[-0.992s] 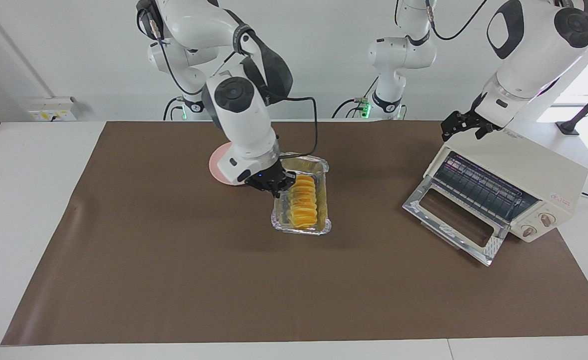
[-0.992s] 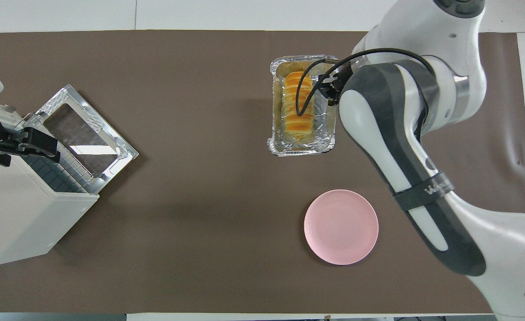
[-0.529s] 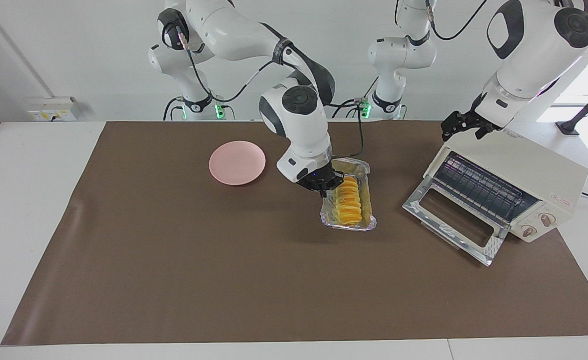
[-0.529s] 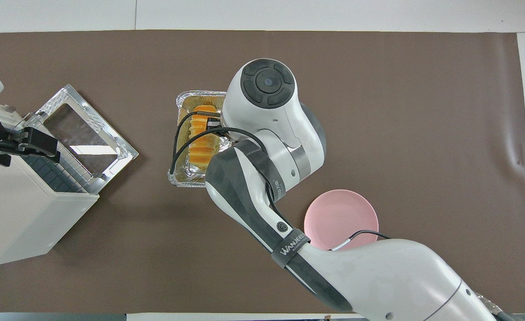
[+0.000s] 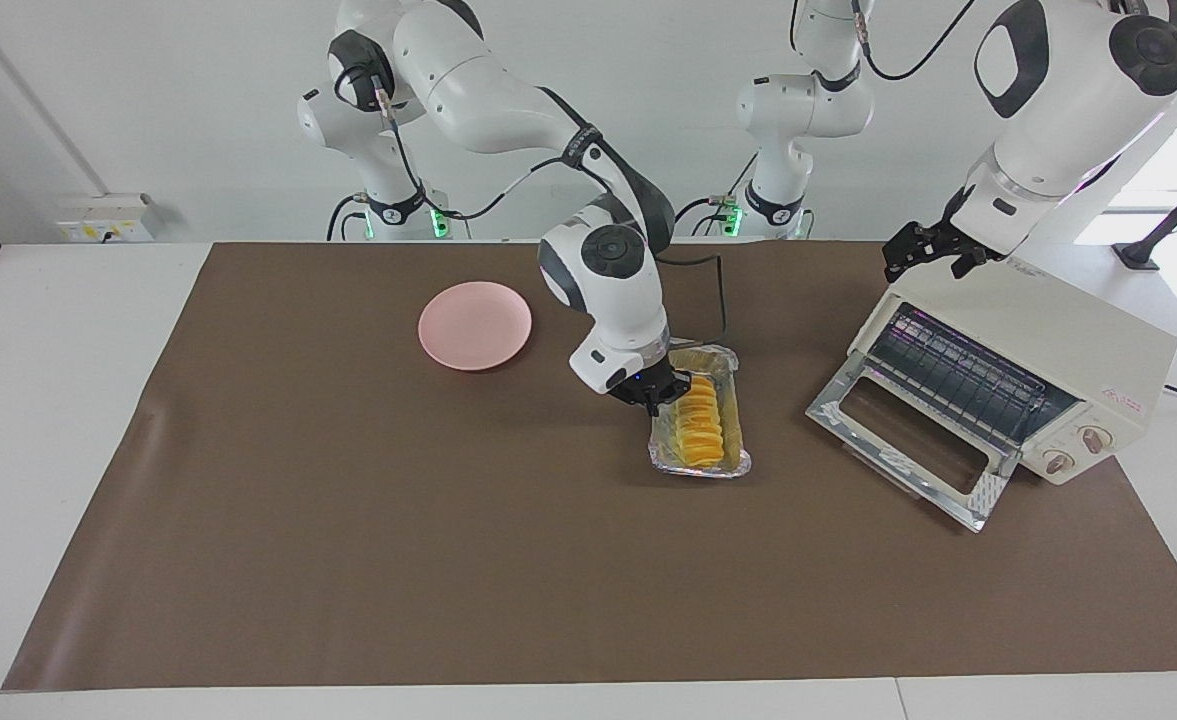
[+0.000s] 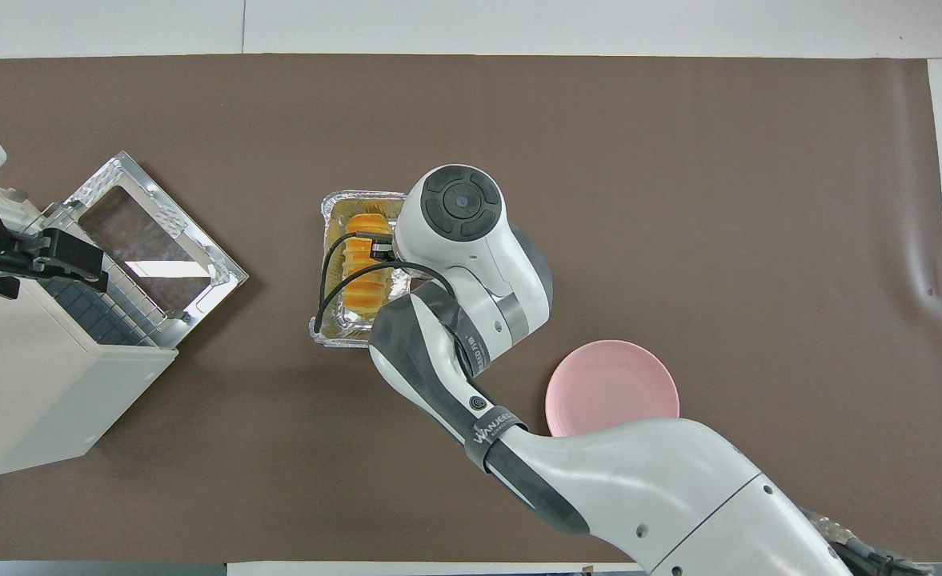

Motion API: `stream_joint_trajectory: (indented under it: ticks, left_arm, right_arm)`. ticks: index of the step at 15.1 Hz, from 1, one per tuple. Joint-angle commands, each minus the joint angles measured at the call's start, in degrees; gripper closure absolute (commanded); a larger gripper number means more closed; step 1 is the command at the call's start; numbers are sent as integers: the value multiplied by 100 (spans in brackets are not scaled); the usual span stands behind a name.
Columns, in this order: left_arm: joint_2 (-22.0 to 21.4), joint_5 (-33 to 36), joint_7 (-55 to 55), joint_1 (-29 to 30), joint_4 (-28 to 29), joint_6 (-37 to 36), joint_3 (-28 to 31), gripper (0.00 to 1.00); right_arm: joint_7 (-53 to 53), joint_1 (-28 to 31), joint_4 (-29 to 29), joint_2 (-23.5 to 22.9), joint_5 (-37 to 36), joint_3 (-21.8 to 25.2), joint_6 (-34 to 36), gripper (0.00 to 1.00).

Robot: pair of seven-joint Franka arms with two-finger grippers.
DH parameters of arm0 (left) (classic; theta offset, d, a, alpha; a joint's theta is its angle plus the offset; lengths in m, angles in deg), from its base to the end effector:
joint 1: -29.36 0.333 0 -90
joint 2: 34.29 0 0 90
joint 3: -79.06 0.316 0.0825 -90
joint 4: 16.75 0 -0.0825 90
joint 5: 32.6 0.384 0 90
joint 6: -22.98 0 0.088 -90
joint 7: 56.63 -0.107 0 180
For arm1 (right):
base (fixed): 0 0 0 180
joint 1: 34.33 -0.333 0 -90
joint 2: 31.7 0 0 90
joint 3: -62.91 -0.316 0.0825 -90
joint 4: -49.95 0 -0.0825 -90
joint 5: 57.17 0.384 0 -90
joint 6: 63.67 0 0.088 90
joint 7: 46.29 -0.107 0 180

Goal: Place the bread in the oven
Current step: 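Slide the foil tray with the right gripper toward the toaster oven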

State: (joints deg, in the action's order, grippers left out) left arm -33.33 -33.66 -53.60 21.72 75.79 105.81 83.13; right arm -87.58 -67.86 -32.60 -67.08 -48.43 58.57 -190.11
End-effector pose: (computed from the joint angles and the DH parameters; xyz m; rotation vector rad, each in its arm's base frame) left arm 0.5416 -0.0363 0.5851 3.1213 -0.0155 -0.2925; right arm 0.5806 0.4444 0.3447 -2.9050 0.2308 -0.0078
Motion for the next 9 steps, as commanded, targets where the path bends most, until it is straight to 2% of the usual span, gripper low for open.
stream_joint_trajectory:
  ticks: [1, 7, 8, 9]
  left_arm:
    - [-43, 97, 13, 79, -7, -57, -64, 0]
    - [-43, 97, 22, 52, -16, -57, -64, 0]
    - [-43, 97, 22, 87, -16, -57, -64, 0]
    - [-43, 97, 5, 96, -16, -57, -64, 0]
  right_arm:
    - [112, -75, -331, 137, 137, 3, -284, 100]
    - [358, -119, -507, 172, 137, 3, -496, 100]
    - [350, -128, -507, 172, 137, 3, -539, 13]
    - [297, -128, -498, 163, 137, 3, -557, 0]
